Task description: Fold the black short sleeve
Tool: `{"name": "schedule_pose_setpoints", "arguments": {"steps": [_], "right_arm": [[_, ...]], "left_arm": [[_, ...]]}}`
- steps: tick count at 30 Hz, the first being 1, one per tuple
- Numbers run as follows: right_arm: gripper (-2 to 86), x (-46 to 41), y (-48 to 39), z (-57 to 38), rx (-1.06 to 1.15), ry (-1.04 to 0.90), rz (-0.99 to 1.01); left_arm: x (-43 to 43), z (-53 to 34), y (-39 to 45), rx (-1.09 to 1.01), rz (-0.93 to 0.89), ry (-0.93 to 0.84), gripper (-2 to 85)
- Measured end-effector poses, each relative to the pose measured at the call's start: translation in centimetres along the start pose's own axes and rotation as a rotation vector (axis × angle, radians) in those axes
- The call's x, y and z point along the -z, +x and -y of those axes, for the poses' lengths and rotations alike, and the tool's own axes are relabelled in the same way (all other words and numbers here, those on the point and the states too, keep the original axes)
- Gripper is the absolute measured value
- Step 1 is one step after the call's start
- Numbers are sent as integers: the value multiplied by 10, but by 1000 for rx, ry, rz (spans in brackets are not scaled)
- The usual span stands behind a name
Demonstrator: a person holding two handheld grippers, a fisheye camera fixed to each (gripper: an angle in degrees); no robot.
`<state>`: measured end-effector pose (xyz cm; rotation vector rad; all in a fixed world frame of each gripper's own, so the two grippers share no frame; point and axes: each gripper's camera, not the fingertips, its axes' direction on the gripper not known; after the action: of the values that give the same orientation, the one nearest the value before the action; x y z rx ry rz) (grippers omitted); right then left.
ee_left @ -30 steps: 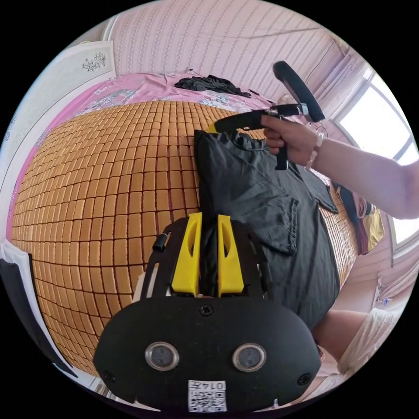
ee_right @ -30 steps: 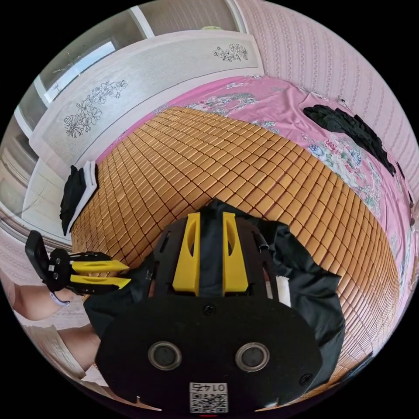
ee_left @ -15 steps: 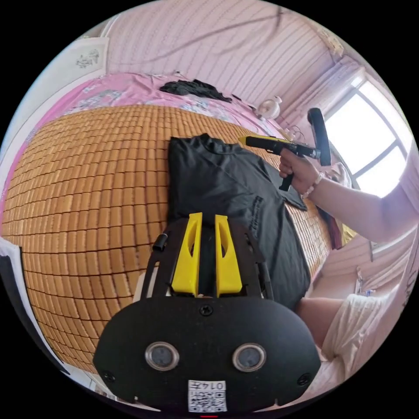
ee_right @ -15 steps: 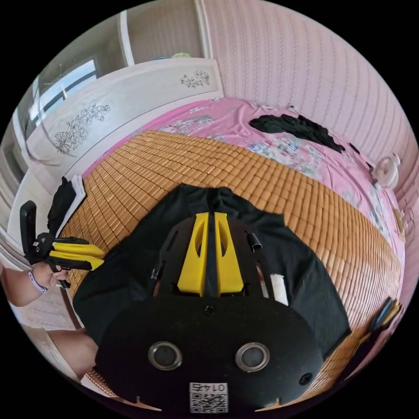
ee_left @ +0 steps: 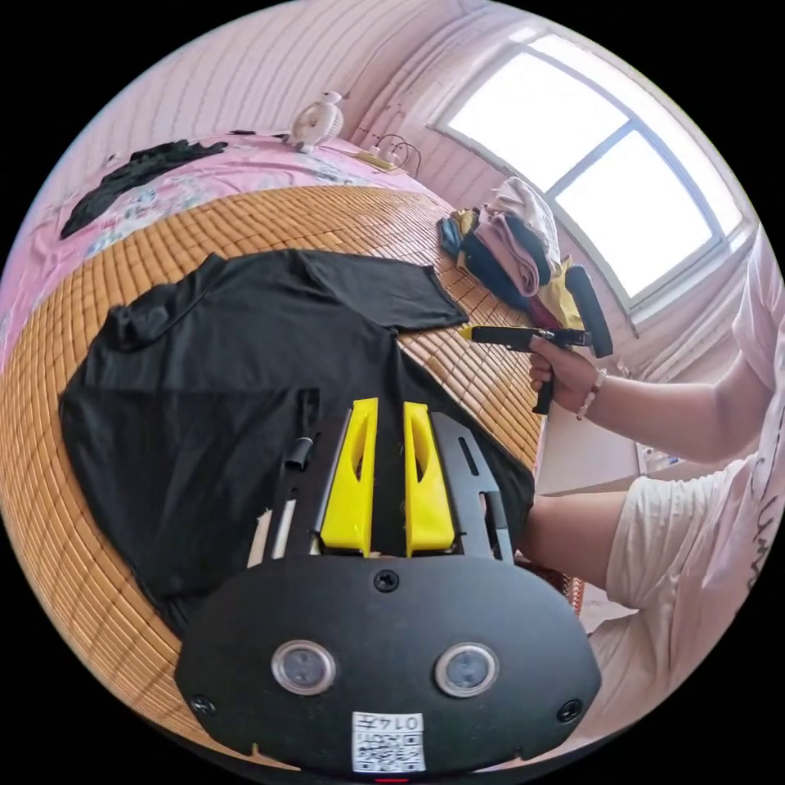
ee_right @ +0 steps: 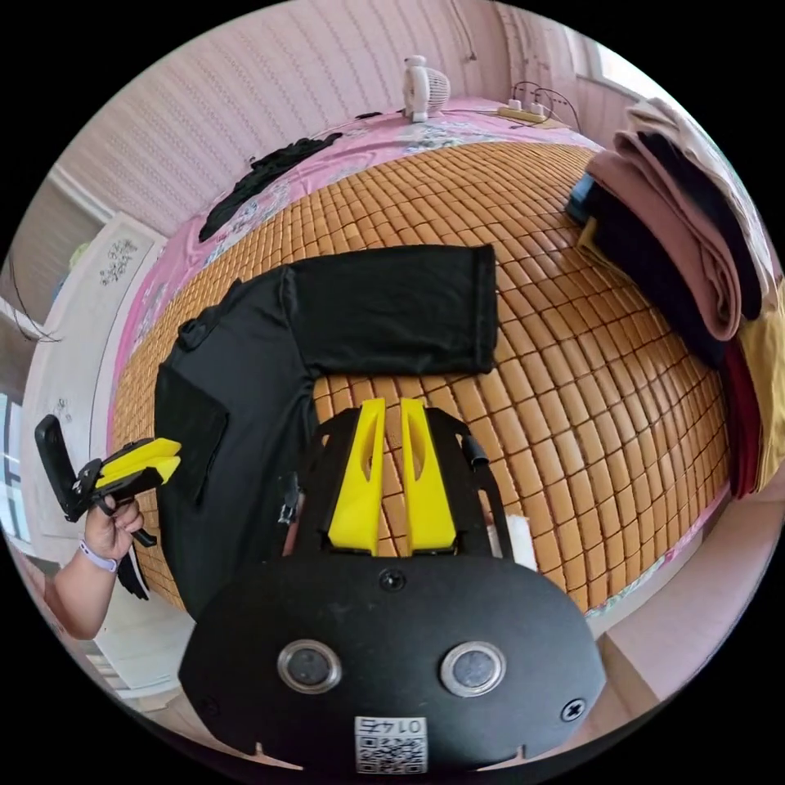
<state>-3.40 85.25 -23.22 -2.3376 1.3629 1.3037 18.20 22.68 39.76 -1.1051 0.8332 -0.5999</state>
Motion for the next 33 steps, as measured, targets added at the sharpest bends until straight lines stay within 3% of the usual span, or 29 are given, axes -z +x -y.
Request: {"name": "schedule_pose_setpoints", "arguments": {"steps": [8,14,20,25,28,33], "right_arm": [[86,37,65,16,-86,84,9],[84,57,96,21,-83,82,60],[30,77,119,30,-95,89,294],[5,83,128,42,-76,-20,319],[1,95,127,41,-61,1,313],[0,131,96,52,72,34,419]], "left_arm": [[-83,131,34,-226,126,-131,59],[-145,222,71,-406,148,-112,63],[-217,285,87,-374,36,-185,74],[-261,294,94,-400,141,-290,55],[-255,290,91,-458,201,-239,3],[-183,285,43,-335,116,-104,-8]]}}
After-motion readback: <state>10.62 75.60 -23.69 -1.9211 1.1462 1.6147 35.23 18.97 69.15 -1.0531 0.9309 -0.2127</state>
